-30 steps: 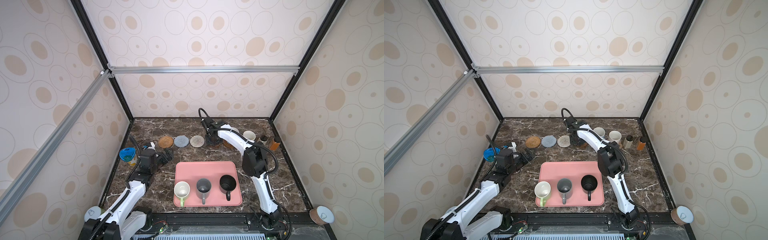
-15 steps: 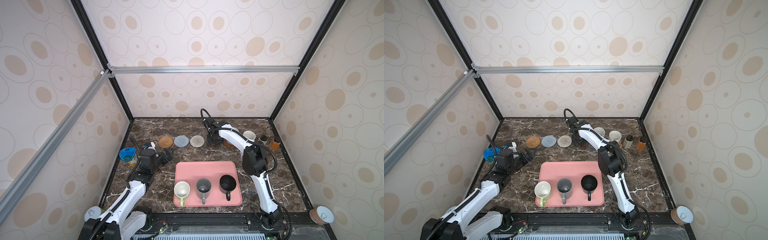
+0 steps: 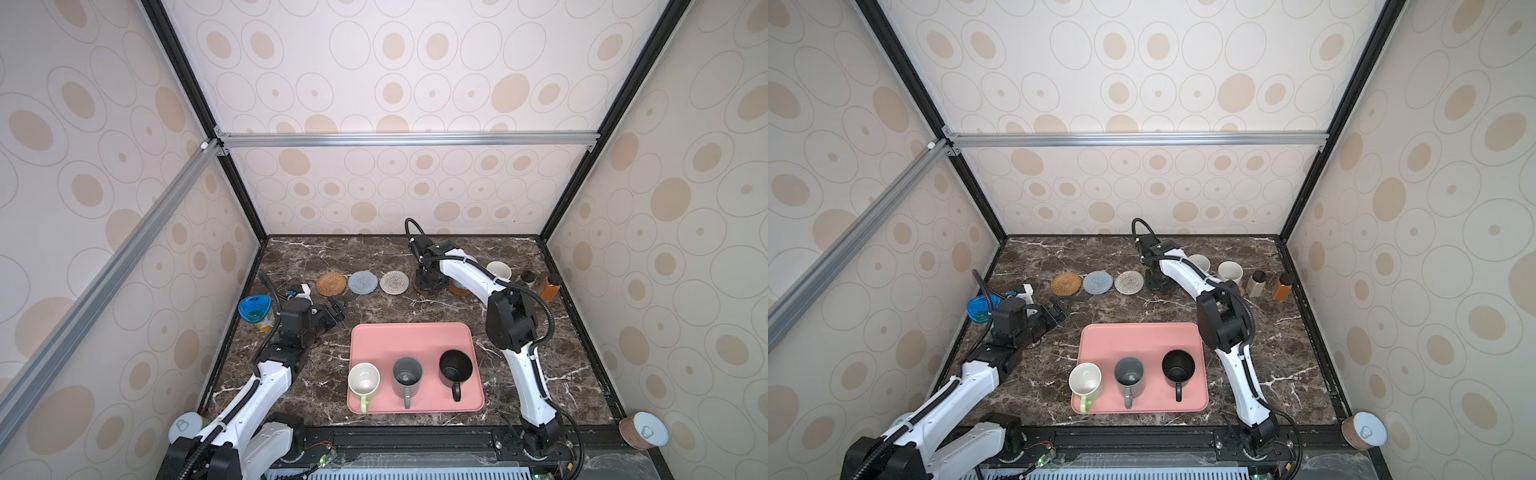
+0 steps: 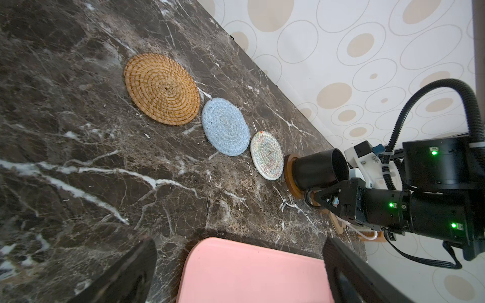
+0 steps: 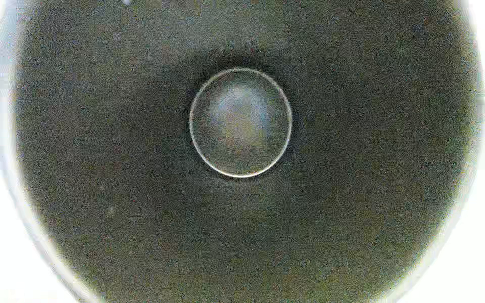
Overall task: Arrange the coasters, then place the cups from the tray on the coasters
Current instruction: 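Lower the black mug onto the brown wooden coaster with the right gripper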
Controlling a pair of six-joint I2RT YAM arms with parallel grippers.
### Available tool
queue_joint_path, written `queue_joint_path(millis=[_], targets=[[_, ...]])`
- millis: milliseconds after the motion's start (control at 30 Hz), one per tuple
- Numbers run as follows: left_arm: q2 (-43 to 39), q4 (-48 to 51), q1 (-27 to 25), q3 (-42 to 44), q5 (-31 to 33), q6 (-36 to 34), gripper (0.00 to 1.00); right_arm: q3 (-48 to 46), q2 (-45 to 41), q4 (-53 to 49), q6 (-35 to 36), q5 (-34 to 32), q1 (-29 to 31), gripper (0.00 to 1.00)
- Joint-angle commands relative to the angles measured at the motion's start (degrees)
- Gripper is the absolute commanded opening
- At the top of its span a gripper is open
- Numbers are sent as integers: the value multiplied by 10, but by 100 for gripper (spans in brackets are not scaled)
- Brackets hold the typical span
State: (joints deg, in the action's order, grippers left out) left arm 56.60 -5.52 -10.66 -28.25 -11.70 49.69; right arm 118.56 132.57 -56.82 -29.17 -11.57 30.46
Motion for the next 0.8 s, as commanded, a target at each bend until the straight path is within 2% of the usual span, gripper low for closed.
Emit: queue_joint_path(millis=[0, 233, 767], targets=[[2, -12, 4, -6, -4, -4, 100, -4, 0, 10, -8, 5, -3, 11], [0, -9, 4, -6, -3, -5, 100, -9, 1, 10, -7, 11, -6, 12], [-3, -7, 4, -6, -2, -5, 100, -14, -5, 7, -9, 14, -7, 28]])
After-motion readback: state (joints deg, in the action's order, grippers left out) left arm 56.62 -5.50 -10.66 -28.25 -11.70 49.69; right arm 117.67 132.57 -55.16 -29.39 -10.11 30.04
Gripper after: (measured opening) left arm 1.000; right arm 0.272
